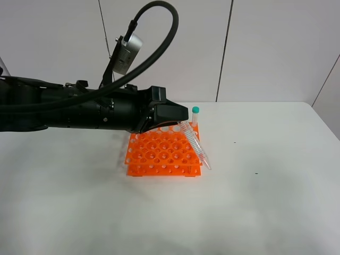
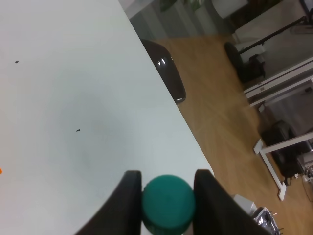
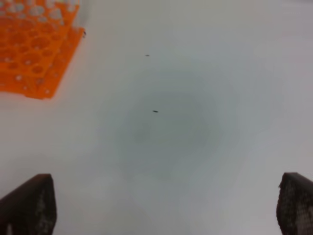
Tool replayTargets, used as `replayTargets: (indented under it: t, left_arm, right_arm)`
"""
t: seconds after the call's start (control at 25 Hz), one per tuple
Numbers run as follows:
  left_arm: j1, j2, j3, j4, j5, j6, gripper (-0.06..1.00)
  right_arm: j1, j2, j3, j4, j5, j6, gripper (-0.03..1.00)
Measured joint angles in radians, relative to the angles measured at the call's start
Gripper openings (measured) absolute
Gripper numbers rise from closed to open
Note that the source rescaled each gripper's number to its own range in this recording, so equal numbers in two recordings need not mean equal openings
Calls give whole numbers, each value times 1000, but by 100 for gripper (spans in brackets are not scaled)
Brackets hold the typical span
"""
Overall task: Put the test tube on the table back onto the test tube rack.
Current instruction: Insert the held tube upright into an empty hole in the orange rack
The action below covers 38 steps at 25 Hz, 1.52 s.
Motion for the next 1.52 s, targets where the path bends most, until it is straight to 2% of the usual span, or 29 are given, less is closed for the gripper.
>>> replayTargets:
  t: [0.4,0.84,1.08,1.2,1.24,1.36,1.4,1.52]
  left_arm:
    - [0,-20,0,0,0,0,0]
    - [0,-248,0,1,-6,2,0]
    - [0,-353,-3,107,-96,1,0]
    - [-1,-404,-3,250,-163,-26,0]
    - [-1,-417,-3,332,-179,-55,0]
    - [-1,-445,-3,640,-229,-246,0]
    - [-1,-449,-3,791,-249,-330,0]
    - [-1,-447,-3,1126,-302,-583,0]
  right_arm:
    - [0,-37,0,6,1,0,100]
    - [0,-37,0,7,1,0,100]
    - [0,-37,0,10,1,0,100]
    - [0,-37,0,10,1,0,100]
    - [0,-37,0,10,1,0,100]
    - [0,-37,0,10,1,0,100]
    - [0,-37,0,10,1,0,100]
    - [0,-37,0,10,1,0,100]
